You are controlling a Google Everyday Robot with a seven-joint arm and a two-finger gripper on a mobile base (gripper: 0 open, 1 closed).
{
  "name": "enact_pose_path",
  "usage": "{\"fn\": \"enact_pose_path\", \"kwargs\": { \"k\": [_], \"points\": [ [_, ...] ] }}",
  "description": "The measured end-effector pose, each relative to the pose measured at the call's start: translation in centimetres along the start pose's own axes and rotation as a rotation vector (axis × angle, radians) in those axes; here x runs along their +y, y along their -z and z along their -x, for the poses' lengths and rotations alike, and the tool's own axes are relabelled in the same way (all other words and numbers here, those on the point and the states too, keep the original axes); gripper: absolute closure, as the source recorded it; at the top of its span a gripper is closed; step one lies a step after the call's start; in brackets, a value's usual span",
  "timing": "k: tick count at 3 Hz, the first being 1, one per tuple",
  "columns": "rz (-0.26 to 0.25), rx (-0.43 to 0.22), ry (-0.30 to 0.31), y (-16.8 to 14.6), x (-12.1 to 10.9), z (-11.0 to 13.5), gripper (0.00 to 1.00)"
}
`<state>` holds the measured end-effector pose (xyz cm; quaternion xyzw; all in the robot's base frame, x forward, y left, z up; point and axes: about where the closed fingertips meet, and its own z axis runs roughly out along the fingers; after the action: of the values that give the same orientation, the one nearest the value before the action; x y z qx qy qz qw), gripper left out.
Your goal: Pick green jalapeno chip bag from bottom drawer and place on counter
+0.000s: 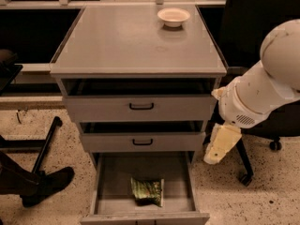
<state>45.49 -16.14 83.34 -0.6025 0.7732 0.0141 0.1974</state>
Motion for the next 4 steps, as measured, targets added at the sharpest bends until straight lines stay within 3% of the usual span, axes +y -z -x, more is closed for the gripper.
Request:
{"fn": "enact_pose_path", "kwargs": {
  "k": [1, 2, 3, 4],
  "points": [
    [0.0, 0.0, 0.0, 0.0, 0.0, 0.0, 0.0],
    [0.035, -0.008, 0.003, -5.5, 0.4, -0.6, 0.0],
    [0.105, -0.015, 0.011, -17.3, 1.1, -1.9, 0.0],
    [0.096, -0.044, 0.018, -25.6, 1.0, -2.1, 0.0]
  ]
}}
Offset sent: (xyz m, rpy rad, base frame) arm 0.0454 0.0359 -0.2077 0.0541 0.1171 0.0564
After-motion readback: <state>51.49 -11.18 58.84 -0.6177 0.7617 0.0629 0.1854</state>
